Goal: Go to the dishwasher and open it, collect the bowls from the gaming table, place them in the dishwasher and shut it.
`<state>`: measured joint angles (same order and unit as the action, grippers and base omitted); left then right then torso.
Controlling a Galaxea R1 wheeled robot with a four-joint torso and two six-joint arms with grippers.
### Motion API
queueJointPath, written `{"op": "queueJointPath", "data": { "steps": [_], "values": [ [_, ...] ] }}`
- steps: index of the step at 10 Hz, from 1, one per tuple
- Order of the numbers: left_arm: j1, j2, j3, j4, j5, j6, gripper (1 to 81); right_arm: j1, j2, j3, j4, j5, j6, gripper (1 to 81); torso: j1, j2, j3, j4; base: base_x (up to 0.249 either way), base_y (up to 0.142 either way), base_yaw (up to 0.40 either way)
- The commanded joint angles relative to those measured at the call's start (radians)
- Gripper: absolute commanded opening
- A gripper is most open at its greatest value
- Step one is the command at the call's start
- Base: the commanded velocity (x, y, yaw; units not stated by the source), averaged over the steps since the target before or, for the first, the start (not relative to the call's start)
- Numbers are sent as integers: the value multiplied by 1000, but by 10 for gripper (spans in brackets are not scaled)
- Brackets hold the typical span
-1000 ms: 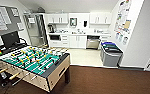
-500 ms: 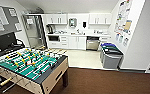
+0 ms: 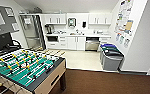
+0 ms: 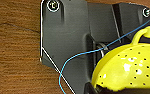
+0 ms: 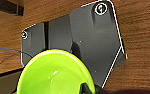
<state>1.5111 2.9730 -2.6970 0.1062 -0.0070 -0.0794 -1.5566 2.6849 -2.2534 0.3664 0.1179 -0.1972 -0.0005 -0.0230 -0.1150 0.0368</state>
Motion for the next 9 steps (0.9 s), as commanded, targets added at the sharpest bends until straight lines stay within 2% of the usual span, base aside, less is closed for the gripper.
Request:
{"op": "queueJointPath", "data": {
  "steps": [1, 9],
  "values": [
    [-38, -8, -1, 7, 56, 3, 10, 34, -23, 8, -7, -63, 1, 10, 1, 0, 0, 0, 184, -78, 0],
    [-36, -9, 0, 7, 56, 3, 10, 35, -23, 8, -4, -61, 1, 10, 1, 0, 0, 0, 174, -79, 0]
  ]
}}
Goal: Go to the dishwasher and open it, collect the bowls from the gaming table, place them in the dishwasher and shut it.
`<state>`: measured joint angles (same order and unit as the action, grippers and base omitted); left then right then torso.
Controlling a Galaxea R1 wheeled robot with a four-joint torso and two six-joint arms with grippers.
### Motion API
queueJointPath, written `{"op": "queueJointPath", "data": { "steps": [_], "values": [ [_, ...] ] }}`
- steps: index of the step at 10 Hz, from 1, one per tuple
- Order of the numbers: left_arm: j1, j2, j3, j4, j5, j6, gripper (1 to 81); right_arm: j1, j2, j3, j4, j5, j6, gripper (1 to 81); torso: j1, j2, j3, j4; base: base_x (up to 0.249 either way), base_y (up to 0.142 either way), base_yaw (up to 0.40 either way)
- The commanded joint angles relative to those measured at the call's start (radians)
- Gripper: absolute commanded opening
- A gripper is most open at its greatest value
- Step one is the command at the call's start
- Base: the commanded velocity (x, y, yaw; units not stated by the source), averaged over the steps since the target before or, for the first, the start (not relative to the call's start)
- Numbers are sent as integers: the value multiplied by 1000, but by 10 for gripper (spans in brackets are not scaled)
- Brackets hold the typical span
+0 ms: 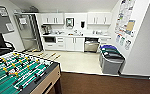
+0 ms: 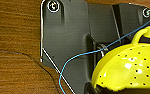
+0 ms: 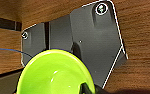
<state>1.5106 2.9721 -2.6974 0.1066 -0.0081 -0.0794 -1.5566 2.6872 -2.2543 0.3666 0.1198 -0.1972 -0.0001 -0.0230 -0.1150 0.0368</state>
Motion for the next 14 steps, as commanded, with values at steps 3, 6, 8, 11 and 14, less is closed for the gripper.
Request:
{"op": "queueJointPath", "data": {
  "steps": [3, 6, 8, 11, 14],
  "values": [
    [-36, -8, 1, 7, 57, 3, 10, 37, -25, 7, -5, -63, 1, 10, 0, 0, 0, 0, 147, -24, 0],
    [-36, -10, -1, 7, 57, 3, 10, 37, -25, 7, -5, -63, -1, 10, 0, 0, 0, 0, 142, 0, 0],
    [-36, -10, -1, 7, 57, 3, 10, 37, -25, 7, -5, -63, 1, 10, 0, 0, 0, 0, 156, 0, 0],
    [-36, -10, 1, 7, 57, 3, 10, 37, -22, 6, -5, -63, 1, 10, 0, 0, 0, 0, 173, 0, 0],
    [-36, -8, -1, 7, 54, 3, 10, 37, -8, -11, -9, -65, -2, 10, 0, 0, 0, 0, 188, 0, 0]
  ]
}}
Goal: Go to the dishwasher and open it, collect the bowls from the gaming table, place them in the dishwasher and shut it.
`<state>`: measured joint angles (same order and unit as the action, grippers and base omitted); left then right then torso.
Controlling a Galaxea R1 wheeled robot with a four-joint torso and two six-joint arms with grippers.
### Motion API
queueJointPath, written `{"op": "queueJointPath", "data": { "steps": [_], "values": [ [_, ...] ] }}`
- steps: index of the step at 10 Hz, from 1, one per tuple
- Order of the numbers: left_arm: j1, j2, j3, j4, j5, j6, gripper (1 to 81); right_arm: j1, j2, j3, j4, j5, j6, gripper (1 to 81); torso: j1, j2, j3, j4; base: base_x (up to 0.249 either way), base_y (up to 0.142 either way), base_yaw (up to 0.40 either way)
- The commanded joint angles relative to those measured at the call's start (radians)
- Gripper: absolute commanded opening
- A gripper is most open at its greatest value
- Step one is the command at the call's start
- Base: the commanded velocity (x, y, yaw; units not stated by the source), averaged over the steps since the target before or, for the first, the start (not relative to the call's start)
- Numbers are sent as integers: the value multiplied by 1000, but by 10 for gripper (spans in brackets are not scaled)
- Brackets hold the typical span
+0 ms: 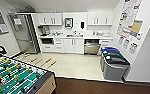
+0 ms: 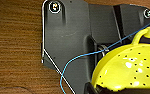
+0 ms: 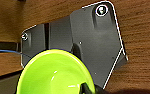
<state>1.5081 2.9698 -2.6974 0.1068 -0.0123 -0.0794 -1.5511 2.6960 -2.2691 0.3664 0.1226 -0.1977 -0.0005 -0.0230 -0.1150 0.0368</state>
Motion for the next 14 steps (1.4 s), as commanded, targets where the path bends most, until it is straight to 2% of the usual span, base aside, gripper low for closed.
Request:
{"op": "queueJointPath", "data": {
  "steps": [1, 2, 3, 4, 5, 6, 8, 14],
  "values": [
    [-33, -6, -1, 7, 58, 3, 10, 30, -16, 4, -13, -69, -3, 10, 1, 0, 0, 0, 188, 0, 0],
    [-33, -6, -1, 7, 58, 3, 10, 28, -16, 8, -17, -69, -3, 10, 1, 0, 0, 0, 188, 0, 0],
    [-33, -6, -1, 7, 58, 3, 10, 27, -14, 8, -17, -67, -3, 10, 1, 0, 38, 0, 188, 0, 0],
    [-33, -6, -1, 7, 58, 3, 10, 27, -14, 10, -17, -67, -3, 10, 1, 0, 102, 0, 188, 0, 0],
    [-33, -7, -1, 5, 58, 3, 10, 27, -16, 10, -17, -67, -3, 10, 1, 0, 106, 0, 188, 0, 0],
    [-32, -7, -1, 5, 58, 3, 10, 27, -14, 10, -17, -69, -3, 10, 1, 0, 37, 0, 188, 0, 0],
    [-32, -7, 1, 5, 58, 3, 10, 25, -14, 4, -17, -67, -3, 10, 1, 0, 82, 0, 188, 0, 0],
    [-29, -6, -1, 7, 57, 3, 10, 25, -12, 1, -17, -67, -3, 10, 1, -1, 90, 0, 188, 0, 0]
  ]
}}
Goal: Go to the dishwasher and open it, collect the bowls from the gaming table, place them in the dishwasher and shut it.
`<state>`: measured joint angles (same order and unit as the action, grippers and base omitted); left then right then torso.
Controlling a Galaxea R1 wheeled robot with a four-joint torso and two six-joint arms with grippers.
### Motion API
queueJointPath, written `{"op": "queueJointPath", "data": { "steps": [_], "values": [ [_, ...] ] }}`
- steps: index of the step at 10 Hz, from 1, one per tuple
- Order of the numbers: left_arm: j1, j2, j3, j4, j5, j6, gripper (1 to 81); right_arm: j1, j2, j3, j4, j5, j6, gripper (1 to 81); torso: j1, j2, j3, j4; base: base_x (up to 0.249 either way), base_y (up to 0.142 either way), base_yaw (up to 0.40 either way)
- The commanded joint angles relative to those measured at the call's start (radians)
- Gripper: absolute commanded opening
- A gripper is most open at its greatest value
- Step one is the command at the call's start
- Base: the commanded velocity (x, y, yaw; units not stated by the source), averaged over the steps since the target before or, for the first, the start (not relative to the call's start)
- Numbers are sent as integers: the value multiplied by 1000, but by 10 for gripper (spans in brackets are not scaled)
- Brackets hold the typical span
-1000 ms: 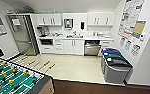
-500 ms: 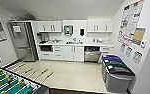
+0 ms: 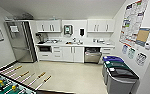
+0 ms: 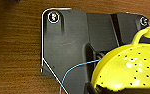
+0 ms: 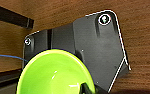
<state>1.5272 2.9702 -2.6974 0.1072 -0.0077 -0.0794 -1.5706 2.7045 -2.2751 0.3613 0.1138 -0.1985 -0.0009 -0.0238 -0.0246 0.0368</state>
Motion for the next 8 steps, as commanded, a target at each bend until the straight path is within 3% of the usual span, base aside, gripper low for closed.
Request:
{"op": "queueJointPath", "data": {
  "steps": [1, 8],
  "values": [
    [-49, -5, -1, 6, 52, 3, 10, 46, -21, 5, -12, -59, -2, 10, 1, 0, 0, 0, 188, 0, 0],
    [-49, -5, -1, 6, 52, 3, 10, 53, -18, 5, -12, -60, -2, 10, 1, 0, 0, 0, 188, 0, 0]
  ]
}}
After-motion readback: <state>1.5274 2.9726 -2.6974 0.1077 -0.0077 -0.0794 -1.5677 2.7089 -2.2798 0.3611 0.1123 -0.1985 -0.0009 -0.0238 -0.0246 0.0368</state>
